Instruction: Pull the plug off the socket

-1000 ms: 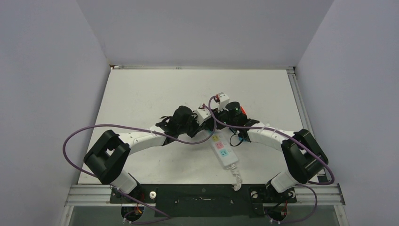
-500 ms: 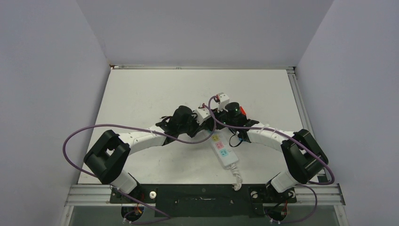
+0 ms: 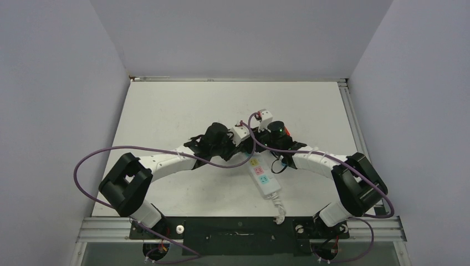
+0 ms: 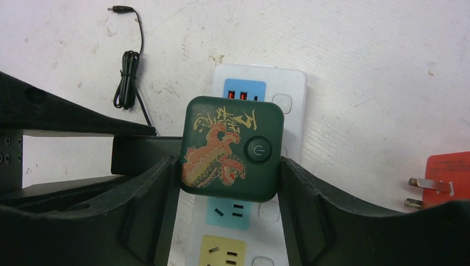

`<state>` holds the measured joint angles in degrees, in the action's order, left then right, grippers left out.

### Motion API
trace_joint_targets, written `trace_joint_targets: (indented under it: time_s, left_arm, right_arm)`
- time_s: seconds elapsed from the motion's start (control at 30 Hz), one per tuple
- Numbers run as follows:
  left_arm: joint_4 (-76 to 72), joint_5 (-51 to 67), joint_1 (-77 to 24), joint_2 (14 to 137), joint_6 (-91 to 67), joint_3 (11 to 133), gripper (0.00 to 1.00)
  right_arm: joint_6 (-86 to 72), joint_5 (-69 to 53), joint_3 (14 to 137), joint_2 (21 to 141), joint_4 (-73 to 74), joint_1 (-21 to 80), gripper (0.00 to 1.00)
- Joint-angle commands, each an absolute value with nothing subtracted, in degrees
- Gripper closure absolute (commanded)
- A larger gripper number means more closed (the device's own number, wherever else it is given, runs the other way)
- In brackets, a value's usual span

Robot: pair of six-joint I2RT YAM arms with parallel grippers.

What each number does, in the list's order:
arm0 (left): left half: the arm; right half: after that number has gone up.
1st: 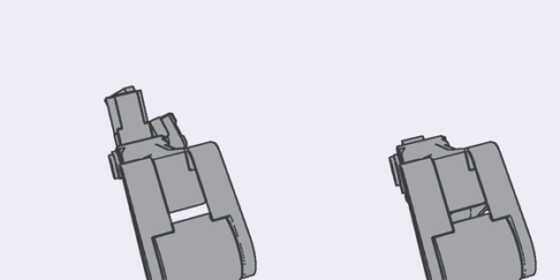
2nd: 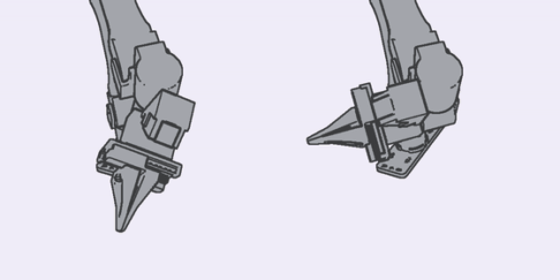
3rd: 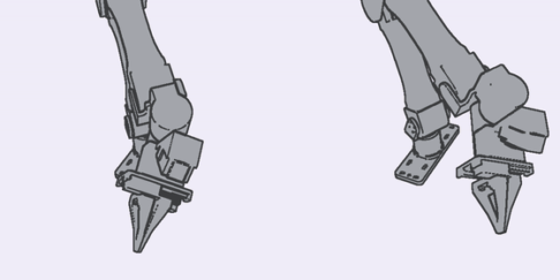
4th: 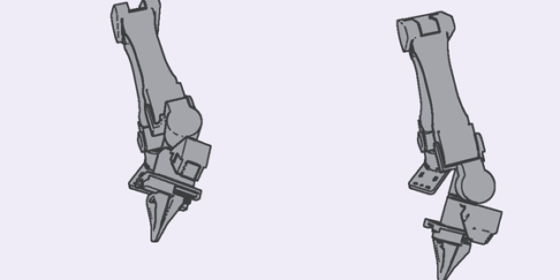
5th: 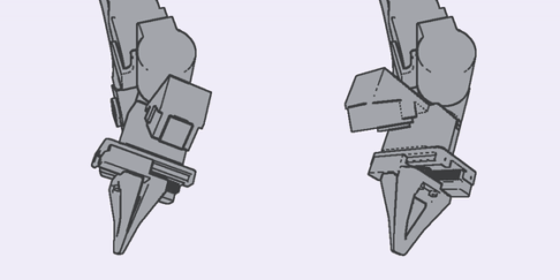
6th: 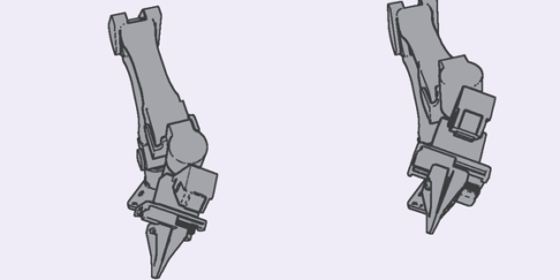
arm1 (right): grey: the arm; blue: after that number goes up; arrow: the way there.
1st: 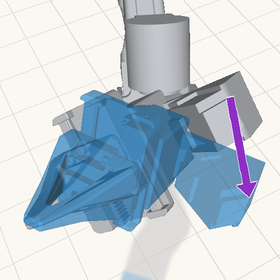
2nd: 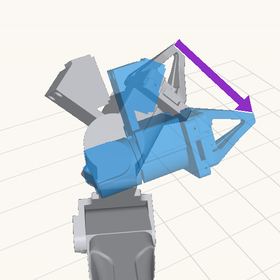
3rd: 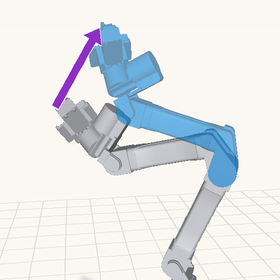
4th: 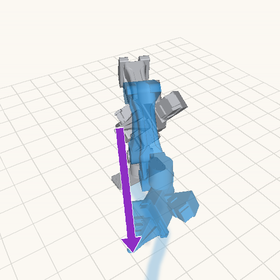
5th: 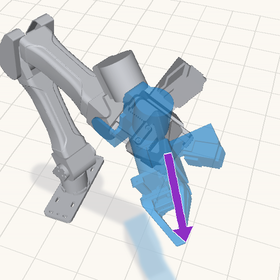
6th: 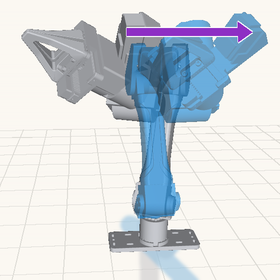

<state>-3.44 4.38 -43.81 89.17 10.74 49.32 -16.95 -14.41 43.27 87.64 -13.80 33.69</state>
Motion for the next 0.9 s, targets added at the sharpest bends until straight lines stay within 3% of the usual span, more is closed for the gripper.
trace_joint_targets:
  time_s: [0.0, 0.37, 0.87]
  left_arm:
    - [-0.4, 9.6, -41.3, 88.1, 12.8, 54.8, 1.0]
    - [4.0, 11.9, -37.5, 88.1, 14.6, 56.5, 1.0]
    - [-0.8, 2.2, -46.0, 90.5, 9.1, 55.7, 1.0]
  right_arm:
    - [-16.4, -19.1, 39.8, 84.3, -18.7, 32.8, 0.95]
    - [-15.9, -27.4, 38.9, 84.0, -22.1, 32.9, 0.95]
    - [-18.8, -9.7, 42.2, 88.5, -14.5, 32.6, 0.95]
